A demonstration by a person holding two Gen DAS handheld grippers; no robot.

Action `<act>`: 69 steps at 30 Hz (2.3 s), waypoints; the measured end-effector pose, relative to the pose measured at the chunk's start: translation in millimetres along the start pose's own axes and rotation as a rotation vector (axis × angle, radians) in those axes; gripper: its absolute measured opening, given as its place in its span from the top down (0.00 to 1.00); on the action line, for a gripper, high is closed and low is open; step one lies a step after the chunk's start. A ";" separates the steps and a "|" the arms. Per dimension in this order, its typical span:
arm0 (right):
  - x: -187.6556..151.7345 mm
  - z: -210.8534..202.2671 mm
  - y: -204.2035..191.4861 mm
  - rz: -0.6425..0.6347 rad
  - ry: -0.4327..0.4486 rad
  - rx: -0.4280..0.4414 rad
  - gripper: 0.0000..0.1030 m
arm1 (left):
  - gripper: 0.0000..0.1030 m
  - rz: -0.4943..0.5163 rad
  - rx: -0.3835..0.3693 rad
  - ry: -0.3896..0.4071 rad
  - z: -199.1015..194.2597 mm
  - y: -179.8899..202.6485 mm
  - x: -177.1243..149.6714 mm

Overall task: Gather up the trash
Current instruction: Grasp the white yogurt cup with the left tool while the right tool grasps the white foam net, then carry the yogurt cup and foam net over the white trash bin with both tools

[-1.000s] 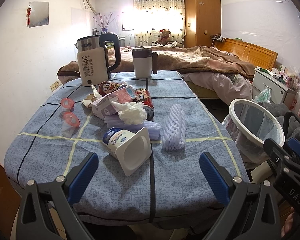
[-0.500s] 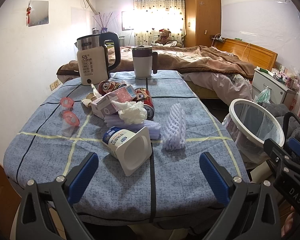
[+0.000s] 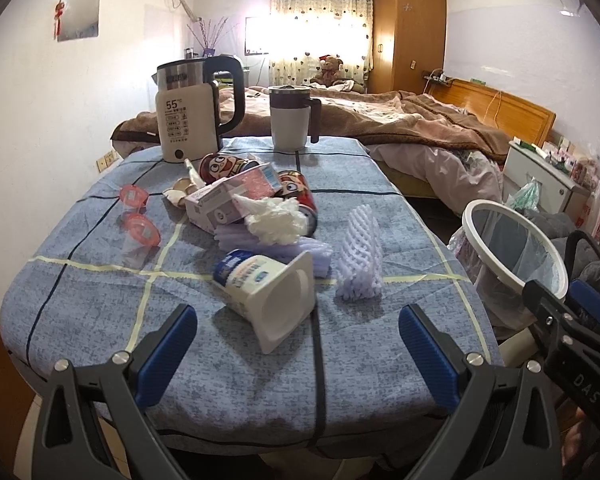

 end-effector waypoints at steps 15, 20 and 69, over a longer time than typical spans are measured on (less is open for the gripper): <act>12.2 41.1 -71.8 -0.133 -0.049 0.190 0.19 | 0.06 -0.131 -0.019 -0.034 12.7 -90.6 -1.1; 28.9 67.3 -92.6 -0.155 -0.086 0.244 0.22 | 0.07 -0.070 -0.078 -0.053 22.2 -81.0 0.7; 52.1 93.1 -86.6 -0.091 -0.106 0.388 0.92 | 0.90 0.089 -0.208 -0.051 38.8 -25.9 25.6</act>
Point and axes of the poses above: each gripper's, at about its wrist camera, not at the fingertips, and z roughly the way its jaws point, y to its right, x to its top, the point moved 6 cm from there along z, roughly the way its jaws point, and after that the axes turned 13 degrees about -y, right-handed, at the moved point
